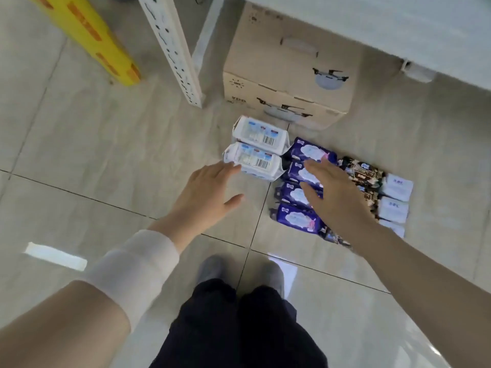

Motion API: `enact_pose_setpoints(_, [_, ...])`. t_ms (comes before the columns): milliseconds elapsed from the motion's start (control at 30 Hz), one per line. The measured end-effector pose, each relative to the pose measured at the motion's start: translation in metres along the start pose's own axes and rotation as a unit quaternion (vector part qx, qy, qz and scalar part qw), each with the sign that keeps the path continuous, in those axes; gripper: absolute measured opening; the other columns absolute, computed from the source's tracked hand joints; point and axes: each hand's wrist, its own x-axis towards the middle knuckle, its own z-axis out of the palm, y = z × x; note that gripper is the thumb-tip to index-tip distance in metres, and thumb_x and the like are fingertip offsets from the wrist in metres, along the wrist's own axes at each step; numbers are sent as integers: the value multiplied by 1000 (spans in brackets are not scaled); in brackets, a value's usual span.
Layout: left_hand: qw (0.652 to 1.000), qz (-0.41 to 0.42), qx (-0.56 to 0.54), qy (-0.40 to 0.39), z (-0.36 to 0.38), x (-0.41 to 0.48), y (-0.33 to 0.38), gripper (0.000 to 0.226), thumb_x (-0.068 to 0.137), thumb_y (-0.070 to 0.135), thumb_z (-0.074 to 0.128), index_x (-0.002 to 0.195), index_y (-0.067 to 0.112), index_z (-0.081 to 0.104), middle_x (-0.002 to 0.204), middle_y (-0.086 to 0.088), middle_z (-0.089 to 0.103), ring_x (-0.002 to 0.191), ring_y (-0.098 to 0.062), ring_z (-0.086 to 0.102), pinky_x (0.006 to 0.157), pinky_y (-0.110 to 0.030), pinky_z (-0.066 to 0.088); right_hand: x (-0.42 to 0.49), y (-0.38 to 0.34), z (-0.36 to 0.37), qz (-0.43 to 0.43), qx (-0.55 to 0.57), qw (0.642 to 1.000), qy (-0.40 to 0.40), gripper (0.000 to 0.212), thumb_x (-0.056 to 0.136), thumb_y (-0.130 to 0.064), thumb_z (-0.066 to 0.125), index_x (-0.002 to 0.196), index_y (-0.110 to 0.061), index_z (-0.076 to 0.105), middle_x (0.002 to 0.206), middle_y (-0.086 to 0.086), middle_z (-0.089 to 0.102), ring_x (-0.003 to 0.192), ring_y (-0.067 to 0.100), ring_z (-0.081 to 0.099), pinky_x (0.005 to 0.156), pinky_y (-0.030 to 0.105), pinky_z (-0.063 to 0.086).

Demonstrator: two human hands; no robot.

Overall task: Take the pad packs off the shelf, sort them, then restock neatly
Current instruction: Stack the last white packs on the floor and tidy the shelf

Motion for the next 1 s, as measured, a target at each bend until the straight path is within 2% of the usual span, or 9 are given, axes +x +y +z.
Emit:
enact_pose_setpoints(133, [999,12,40,-1,82,66,-58,71,81,42,64,140,14,37,150,-8,31,138,-26,29,110,-40,24,80,50,70,-35,-24,999,-10,48,95,-30,48,141,-18,39,148,-1,36,140,14,24,110,26,21])
enact_pose_setpoints(233, [996,71,43,46,128,111,-93,75,69,52,66,127,6,52,135,-20,49,123,-39,48,95,-55,43,135,78,107,-67,-25,997,-11,50,94,-31,50,140,-16,39,149,-2,34,139,13,26,111,25,19])
enact_pose_setpoints(333, [987,116,52,94,153,152,-124,83,67,62,50,129,6,48,137,-16,48,125,-35,46,95,-52,40,181,99,134,-107,-39,994,3,48,94,-32,49,140,-20,40,149,-8,32,139,9,25,110,21,18])
enact_pose_setpoints(433, [979,163,35,115,168,179,-149,84,65,65,53,132,18,37,142,-10,44,130,-26,39,101,-45,34,214,113,152,-141,-49,988,41,46,94,-29,50,138,-19,43,148,-6,35,137,11,29,108,18,18])
enact_pose_setpoints(533, [972,197,19,127,177,194,-163,86,63,65,59,132,19,37,142,-8,43,128,-22,39,103,-46,36,233,123,165,-172,-50,981,75,45,92,-30,52,136,-17,46,147,-3,37,136,11,31,106,15,17])
enact_pose_setpoints(633, [963,229,-6,142,182,202,-170,88,61,62,67,130,15,41,138,-10,42,125,-25,44,99,-51,41,239,130,175,-208,-54,972,100,53,87,-46,47,131,-17,52,143,0,43,133,14,36,105,18,24])
enact_pose_setpoints(700, [961,231,-44,147,185,204,-171,89,59,60,70,130,15,41,133,-7,39,124,-18,42,100,-44,42,241,131,178,-227,-53,966,110,58,85,-49,38,128,-15,55,141,3,46,130,17,40,103,22,30])
enact_pose_setpoints(833, [959,224,-95,145,188,206,-167,92,55,58,73,131,19,37,126,-2,32,118,0,33,99,-9,33,246,132,177,-235,-69,963,115,59,84,-51,40,127,-14,57,137,8,49,125,24,44,101,25,30])
enact_pose_setpoints(1000, [960,218,-117,127,191,207,-170,101,51,60,72,133,16,34,129,-3,34,118,-2,35,102,-6,28,252,136,176,-244,-73,961,107,61,84,-51,42,125,-9,58,136,17,46,125,32,43,105,31,30])
